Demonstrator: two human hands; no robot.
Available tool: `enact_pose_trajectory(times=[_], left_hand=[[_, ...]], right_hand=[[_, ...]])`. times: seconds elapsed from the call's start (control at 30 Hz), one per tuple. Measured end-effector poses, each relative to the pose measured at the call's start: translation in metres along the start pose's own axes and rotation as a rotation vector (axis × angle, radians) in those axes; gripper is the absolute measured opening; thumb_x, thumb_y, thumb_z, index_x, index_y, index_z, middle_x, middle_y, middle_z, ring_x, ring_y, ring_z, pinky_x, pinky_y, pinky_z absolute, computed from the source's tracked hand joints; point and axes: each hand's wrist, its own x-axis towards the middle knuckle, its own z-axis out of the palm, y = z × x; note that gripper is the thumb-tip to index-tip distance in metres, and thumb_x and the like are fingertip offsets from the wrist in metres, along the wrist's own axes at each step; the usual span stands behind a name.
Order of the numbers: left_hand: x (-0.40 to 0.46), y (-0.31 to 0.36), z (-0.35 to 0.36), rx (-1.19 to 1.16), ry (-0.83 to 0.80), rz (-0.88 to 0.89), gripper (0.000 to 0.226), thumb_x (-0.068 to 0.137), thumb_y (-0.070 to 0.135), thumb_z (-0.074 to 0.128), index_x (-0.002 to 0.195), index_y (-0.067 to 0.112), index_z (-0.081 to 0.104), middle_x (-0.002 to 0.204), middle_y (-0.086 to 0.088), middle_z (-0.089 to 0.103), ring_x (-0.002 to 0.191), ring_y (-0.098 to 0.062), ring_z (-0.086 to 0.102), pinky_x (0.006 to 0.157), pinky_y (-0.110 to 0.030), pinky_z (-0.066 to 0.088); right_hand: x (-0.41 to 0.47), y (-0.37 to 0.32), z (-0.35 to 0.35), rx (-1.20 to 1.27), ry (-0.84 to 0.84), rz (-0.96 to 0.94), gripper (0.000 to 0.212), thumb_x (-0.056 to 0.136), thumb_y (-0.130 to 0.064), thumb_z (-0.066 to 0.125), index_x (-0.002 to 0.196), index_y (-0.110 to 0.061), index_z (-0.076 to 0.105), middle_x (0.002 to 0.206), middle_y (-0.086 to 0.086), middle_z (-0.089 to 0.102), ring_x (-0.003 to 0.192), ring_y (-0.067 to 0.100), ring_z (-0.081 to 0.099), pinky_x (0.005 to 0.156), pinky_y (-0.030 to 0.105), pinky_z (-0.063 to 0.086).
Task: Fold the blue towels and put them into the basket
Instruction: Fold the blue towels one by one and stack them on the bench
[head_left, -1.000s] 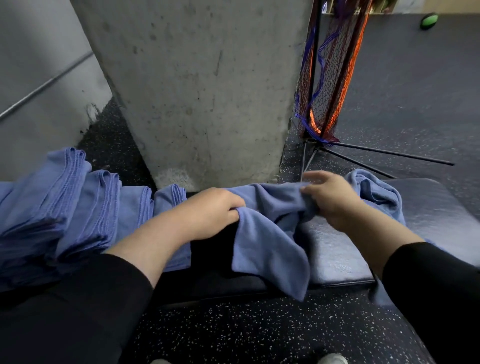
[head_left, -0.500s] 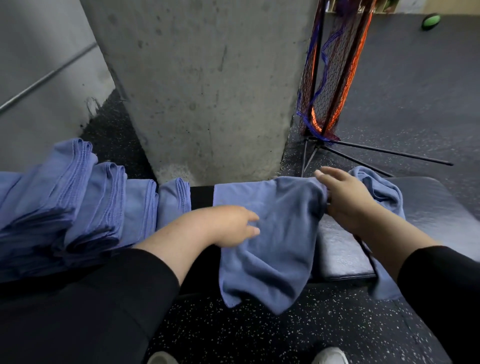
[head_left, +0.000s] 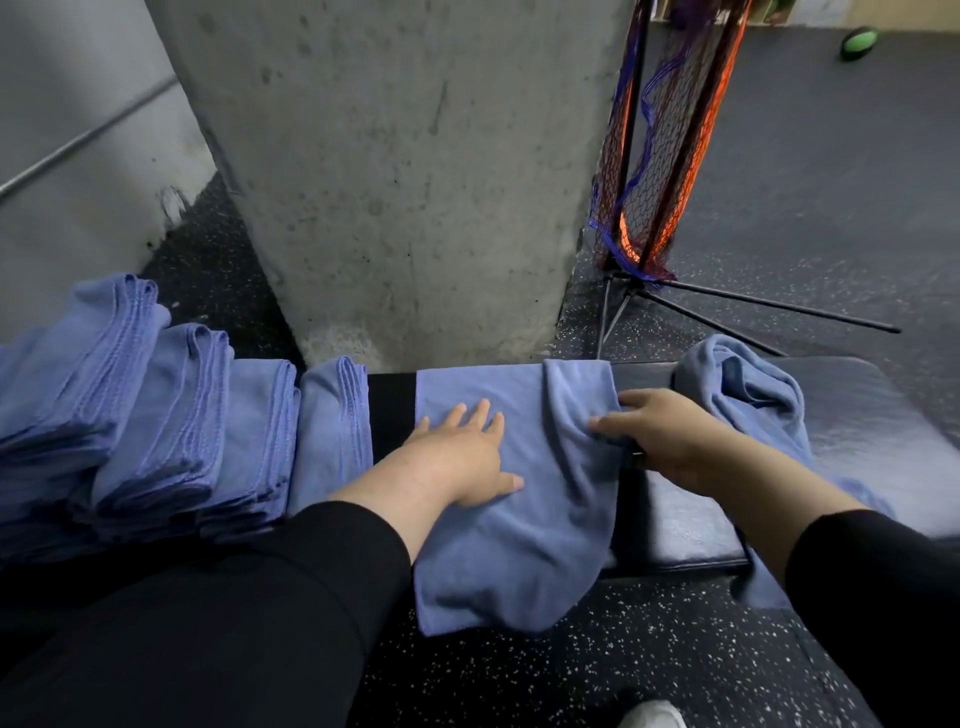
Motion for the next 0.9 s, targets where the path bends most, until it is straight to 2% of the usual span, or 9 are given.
enact_pose_trajectory(times=[0.1,0.17,0.27,0.37,0.43,0.6,0.77,0.83,0.9], left_hand=[[0.007,-0.001,-0.001,-0.041,0.024,-0.031,0.085,0.100,0.062,0.036,0.160,0.025,-0.012,0.165,0.007,-0.024,0.154,-0.021,-0.017,0.124,-0.054,0.000],[0.011,0.000,0.000,-0.064,0.043,-0.051,0.083,0.101,0.061,0.034,0.160,0.024,-0.011,0.165,0.007,-0.023,0.154,-0.021,-0.017,0.124,-0.053,0.000],[0.013,0.003,0.003,-0.091,0.088,-0.071,0.082,0.102,0.062,0.031,0.160,0.022,-0.010,0.166,0.006,-0.022,0.154,-0.023,-0.016,0.124,-0.054,0.000],[0.016,0.003,0.003,-0.111,0.089,-0.089,0.082,0.101,0.063,0.029,0.160,0.022,-0.011,0.166,0.006,-0.022,0.154,-0.022,-0.017,0.124,-0.053,-0.001],[0.018,0.001,0.000,-0.108,0.083,-0.102,0.082,0.101,0.064,0.028,0.160,0.022,-0.011,0.165,0.007,-0.023,0.154,-0.021,-0.017,0.124,-0.052,-0.001],[0.023,-0.005,-0.004,-0.161,0.112,-0.102,0.081,0.099,0.068,0.024,0.161,0.025,-0.006,0.166,0.010,-0.020,0.154,-0.019,-0.015,0.124,-0.051,-0.003],[0.025,-0.011,0.001,-0.185,0.137,-0.086,0.076,0.101,0.065,0.021,0.161,0.028,-0.005,0.166,0.011,-0.019,0.154,-0.017,-0.016,0.123,-0.049,-0.006],[0.027,-0.012,0.000,-0.197,0.130,-0.081,0.075,0.101,0.065,0.021,0.161,0.028,-0.006,0.166,0.011,-0.020,0.154,-0.017,-0.017,0.123,-0.049,-0.007],[0.028,-0.013,-0.001,-0.210,0.122,-0.081,0.075,0.101,0.066,0.020,0.161,0.030,-0.007,0.165,0.011,-0.021,0.153,-0.017,-0.018,0.124,-0.049,-0.007]], right_hand=[[0.003,0.001,-0.003,-0.032,0.146,-0.086,0.023,0.087,-0.007,0.072,0.094,0.014,0.065,0.078,0.014,0.056,0.077,0.025,0.050,0.071,0.040,0.044],[0.003,-0.008,-0.010,0.138,0.262,-0.154,0.023,0.094,-0.010,0.064,0.098,0.013,0.063,0.080,0.015,0.052,0.077,0.026,0.047,0.071,0.041,0.046],[-0.008,-0.016,-0.015,0.328,0.126,-0.098,0.022,0.097,-0.016,0.063,0.103,0.005,0.067,0.083,0.013,0.050,0.071,0.024,0.048,0.064,0.034,0.052],[-0.020,-0.008,-0.010,0.011,-0.083,0.010,0.013,0.090,-0.007,0.068,0.077,-0.007,0.063,0.065,0.007,0.045,0.055,0.012,0.044,0.048,0.023,0.046],[-0.017,-0.004,-0.010,-0.069,-0.036,-0.026,0.020,0.090,-0.003,0.065,0.071,-0.008,0.058,0.063,0.009,0.045,0.053,0.012,0.045,0.052,0.025,0.047],[-0.011,-0.006,-0.018,0.292,0.105,-0.101,0.019,0.103,-0.018,0.052,0.096,-0.006,0.065,0.078,0.012,0.053,0.067,0.023,0.054,0.063,0.036,0.057],[-0.018,-0.018,-0.024,-0.230,0.297,-0.188,0.037,0.094,-0.038,0.065,0.088,-0.002,0.074,0.070,0.006,0.053,0.065,0.015,0.045,0.057,0.027,0.037],[-0.022,-0.021,-0.027,-0.455,0.270,-0.180,0.046,0.087,-0.042,0.072,0.082,0.003,0.070,0.065,0.007,0.047,0.061,0.016,0.039,0.051,0.029,0.028],[-0.024,-0.020,-0.030,-0.417,0.177,-0.172,0.042,0.085,-0.037,0.075,0.080,0.003,0.063,0.068,0.007,0.044,0.064,0.017,0.038,0.052,0.029,0.027]])
